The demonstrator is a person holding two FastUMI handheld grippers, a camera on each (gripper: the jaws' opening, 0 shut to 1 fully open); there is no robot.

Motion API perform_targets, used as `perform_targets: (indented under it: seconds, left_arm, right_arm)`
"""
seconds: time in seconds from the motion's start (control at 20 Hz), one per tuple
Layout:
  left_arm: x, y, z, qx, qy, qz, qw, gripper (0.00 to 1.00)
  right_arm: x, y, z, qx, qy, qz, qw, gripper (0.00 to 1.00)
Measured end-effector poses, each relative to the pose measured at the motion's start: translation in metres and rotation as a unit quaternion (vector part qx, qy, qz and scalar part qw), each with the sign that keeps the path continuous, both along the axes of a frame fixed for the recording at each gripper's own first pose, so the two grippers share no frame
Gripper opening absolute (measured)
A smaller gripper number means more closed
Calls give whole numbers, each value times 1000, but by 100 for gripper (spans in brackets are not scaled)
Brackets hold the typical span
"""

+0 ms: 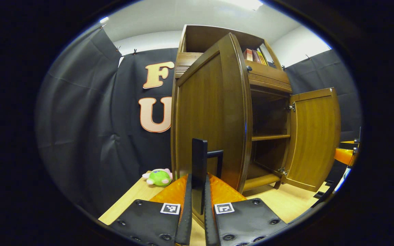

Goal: Open the right door of the double-door shoe cabinet with the right hand, and open the left door with the left hand.

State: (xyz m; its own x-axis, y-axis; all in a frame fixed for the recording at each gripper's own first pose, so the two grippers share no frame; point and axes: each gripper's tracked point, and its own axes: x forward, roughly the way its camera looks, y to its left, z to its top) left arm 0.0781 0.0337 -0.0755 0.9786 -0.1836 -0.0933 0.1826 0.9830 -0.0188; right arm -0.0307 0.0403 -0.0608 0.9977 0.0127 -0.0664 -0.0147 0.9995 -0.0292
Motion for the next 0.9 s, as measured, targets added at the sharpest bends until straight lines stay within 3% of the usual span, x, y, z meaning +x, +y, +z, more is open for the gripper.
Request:
perform_targets:
  seconds: [0.35,0.4,0.9]
  left_arm:
    - [12,71,2,-10,0,0,1000,22]
    - [12,80,-1,-4,0,-2,1000,17]
    - [21,115,1,15,-1,-67,998,14]
  right_arm:
    - [-7,28,-2,5,-1,-9,1000,92]
    - [-7,30,-3,6,0,-9,1000,92]
    - [0,38,-1,2,-2,-1,1000,92]
